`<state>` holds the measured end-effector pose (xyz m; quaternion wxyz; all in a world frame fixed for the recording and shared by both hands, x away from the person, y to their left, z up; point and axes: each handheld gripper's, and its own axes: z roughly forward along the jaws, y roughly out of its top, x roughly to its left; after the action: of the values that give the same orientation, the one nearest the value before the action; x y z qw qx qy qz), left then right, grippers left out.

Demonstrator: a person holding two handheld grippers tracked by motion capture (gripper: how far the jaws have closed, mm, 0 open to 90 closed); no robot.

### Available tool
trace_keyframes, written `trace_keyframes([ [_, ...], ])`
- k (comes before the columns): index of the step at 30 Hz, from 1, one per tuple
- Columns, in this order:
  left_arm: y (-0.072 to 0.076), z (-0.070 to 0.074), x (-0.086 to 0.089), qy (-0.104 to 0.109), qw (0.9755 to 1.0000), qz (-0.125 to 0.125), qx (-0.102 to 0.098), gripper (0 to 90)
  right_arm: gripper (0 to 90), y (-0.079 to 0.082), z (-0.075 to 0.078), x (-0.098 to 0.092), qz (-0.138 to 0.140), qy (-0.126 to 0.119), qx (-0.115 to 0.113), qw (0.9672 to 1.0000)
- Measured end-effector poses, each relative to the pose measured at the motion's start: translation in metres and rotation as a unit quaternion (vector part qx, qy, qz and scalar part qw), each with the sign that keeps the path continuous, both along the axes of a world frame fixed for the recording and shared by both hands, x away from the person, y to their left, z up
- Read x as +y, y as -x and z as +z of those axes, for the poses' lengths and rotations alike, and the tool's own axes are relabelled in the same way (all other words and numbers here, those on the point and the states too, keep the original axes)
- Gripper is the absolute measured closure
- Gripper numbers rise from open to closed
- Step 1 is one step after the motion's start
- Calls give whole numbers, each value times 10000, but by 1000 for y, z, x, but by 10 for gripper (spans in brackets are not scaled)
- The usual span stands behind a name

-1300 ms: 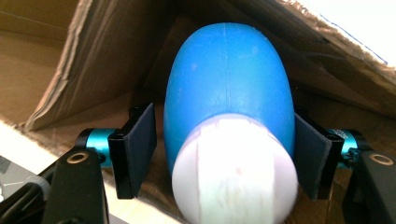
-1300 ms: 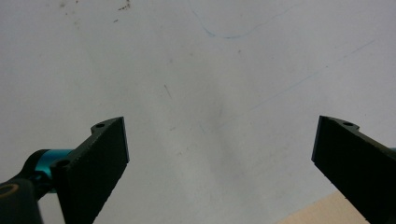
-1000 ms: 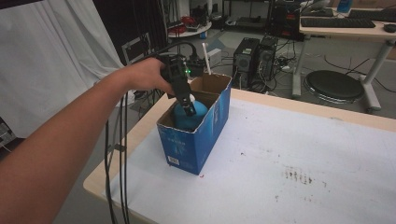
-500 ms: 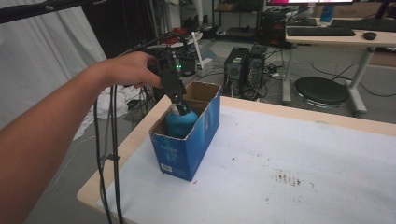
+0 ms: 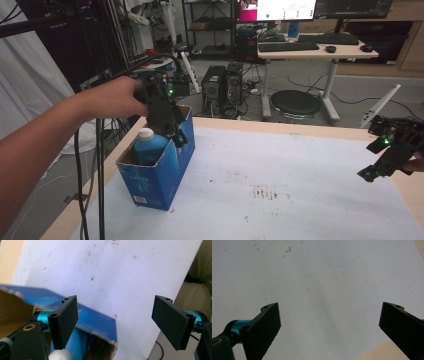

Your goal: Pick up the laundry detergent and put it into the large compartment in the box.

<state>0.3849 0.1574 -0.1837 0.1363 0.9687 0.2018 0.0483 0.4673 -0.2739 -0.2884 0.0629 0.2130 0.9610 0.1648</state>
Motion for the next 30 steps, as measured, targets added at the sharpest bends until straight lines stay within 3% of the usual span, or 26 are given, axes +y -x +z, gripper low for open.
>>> trace_keyframes([
  [6, -1, -7, -29, -29, 9997, -247, 48, 153, 29, 4, 2, -1, 5, -61, -12, 10000],
  [9, 0, -12, -44, -135, 9989, -452, 54, 65, 29, 5, 3, -2, -18, -94, -35, 9999],
  [11, 1, -15, -53, -208, 9983, -535, -76, 65, 29, 6, 5, -2, -19, -117, -53, 9999],
  [15, -2, -21, -62, -386, 9980, -401, -290, 24, 29, 8, 5, -3, -26, -137, -62, 9999],
  [19, -6, -23, -65, -235, 9988, -270, -335, 24, 29, 11, 5, -4, -8, -165, -104, 9998],
  [23, -7, -26, -72, -118, 9996, -72, -241, 24, 29, 14, 6, -4, -20, -186, -130, 9997],
  [24, -8, -27, -73, -61, 9999, -1, -138, 25, 29, 14, 7, -5, 1, -186, -140, 9997],
  [26, -6, -29, -78, -36, 9997, -79, -236, 25, 29, 15, 7, -5, -2, -201, -148, 9997],
  [30, -4, -36, -91, -88, 9997, -186, -157, 25, 29, 17, 7, -4, 12, -221, -157, 9996],
])
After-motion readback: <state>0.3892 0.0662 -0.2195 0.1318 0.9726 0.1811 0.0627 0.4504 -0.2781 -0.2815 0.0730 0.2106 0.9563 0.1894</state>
